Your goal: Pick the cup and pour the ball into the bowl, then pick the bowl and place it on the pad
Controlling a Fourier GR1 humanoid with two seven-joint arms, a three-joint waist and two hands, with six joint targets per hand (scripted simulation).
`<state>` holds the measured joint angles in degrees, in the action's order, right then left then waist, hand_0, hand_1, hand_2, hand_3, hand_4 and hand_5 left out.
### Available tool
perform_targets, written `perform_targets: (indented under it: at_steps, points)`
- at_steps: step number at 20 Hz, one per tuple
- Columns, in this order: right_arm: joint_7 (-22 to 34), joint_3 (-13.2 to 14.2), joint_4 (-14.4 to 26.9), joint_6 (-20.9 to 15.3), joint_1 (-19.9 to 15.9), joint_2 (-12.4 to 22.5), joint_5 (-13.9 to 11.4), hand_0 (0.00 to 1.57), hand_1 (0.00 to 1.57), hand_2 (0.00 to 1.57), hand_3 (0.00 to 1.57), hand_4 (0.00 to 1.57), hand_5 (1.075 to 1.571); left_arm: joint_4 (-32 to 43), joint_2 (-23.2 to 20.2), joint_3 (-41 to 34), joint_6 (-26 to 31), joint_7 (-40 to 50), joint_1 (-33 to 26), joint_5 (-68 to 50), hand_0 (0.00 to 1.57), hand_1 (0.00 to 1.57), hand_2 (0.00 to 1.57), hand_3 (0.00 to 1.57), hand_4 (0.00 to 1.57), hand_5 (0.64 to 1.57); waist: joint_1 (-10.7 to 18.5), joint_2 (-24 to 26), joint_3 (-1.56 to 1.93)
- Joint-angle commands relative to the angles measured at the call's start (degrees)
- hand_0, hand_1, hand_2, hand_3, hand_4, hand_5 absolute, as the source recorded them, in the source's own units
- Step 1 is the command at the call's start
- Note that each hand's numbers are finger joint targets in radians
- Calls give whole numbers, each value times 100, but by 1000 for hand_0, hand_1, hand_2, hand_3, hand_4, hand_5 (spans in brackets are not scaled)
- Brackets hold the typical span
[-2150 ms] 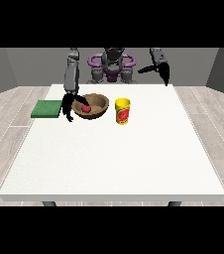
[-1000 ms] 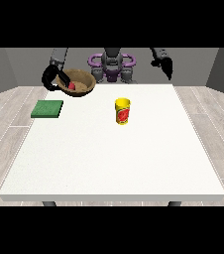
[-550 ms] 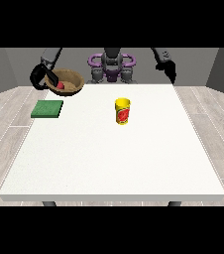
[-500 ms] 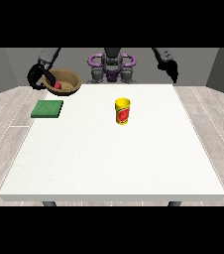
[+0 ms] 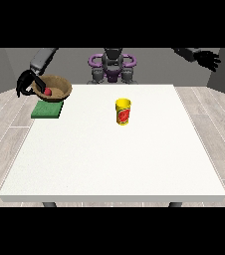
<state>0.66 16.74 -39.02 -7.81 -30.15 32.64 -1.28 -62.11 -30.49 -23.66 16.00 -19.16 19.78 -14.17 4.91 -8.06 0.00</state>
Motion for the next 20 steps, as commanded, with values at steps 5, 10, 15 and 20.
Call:
perform_targets:
  at_steps: [5,10,15,20]
  points:
    - [-446,265,33,-236,-220,-104,167,1571,1571,1571,0,747,1566,870,-927,-704,707,-444,237,-419,0,0,0,0,1193,1557,-30,-589,0]
    - [-475,628,490,-605,-176,314,185,1218,1218,1411,1299,0,1553,666,-742,-623,782,-756,54,-397,0,0,0,0,1188,1558,122,-848,3]
    - [-282,535,821,-50,-505,397,250,316,316,484,730,0,1495,457,-763,-561,489,-337,289,-428,0,0,0,0,1179,1552,95,-735,3]
    - [117,425,842,121,-653,600,176,0,0,0,119,0,1369,183,-433,-156,510,-134,167,-275,0,0,0,0,1078,1567,104,-261,4]
